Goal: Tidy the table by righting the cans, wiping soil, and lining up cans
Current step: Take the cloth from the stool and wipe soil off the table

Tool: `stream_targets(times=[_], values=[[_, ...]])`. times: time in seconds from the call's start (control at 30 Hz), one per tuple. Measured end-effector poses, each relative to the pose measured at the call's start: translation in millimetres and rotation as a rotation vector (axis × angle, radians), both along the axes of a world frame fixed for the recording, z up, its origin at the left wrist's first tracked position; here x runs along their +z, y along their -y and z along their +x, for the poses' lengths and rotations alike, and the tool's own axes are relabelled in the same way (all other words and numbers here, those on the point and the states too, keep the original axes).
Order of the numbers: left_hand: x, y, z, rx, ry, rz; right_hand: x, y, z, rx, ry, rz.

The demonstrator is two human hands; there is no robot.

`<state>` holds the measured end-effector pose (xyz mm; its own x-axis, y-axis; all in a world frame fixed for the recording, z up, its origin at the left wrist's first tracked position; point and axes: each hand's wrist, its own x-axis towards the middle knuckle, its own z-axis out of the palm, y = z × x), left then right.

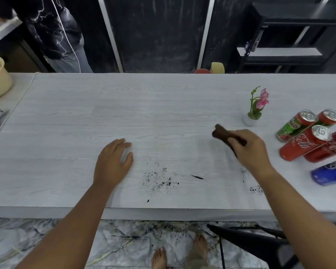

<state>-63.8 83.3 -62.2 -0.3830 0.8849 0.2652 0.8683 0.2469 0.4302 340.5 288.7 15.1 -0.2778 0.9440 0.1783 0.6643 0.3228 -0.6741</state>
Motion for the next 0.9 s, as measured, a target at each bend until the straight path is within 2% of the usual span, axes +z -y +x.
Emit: stream_targets(times=[0.13, 0.23, 0.43, 0.6, 0.7, 0.8, 0.9], values=[[2.9, 0.2, 1.6, 0.001, 0.002, -0.007, -4.5, -61.2, 34.9, -0.22, 0.215, 0.059], [3.5, 0.0, 1.8, 0.004, 0.002, -0.005, -18.1, -71.5, 43.4, -0.23, 0.365, -0.013], [1.2, -1.5, -0.5, 0.005, -0.012, -0.014, -28.7, -30.7, 33.8, -0.142, 0.362, -0.039], [-0.6, -1.2, -1.6, 0.012, -0.013, -0.012, -30.0, 29.7, 10.9, 0.008, 0.305, -0.007], [-0.6, -0.7, -1.9, 0.01, -0.008, 0.003, -28.1, 50.9, -0.5, 0.1, 0.24, -0.085], [-0.3, -0.8, -2.2, 0.009, -0.003, 0.01, -17.6, 59.7, -1.8, 0.07, -0.001, -0.211], [-0.7, -0.6, -3.1, 0.005, -0.004, 0.014, -5.3, 58.7, 13.4, -0.067, -0.182, -0.227]])
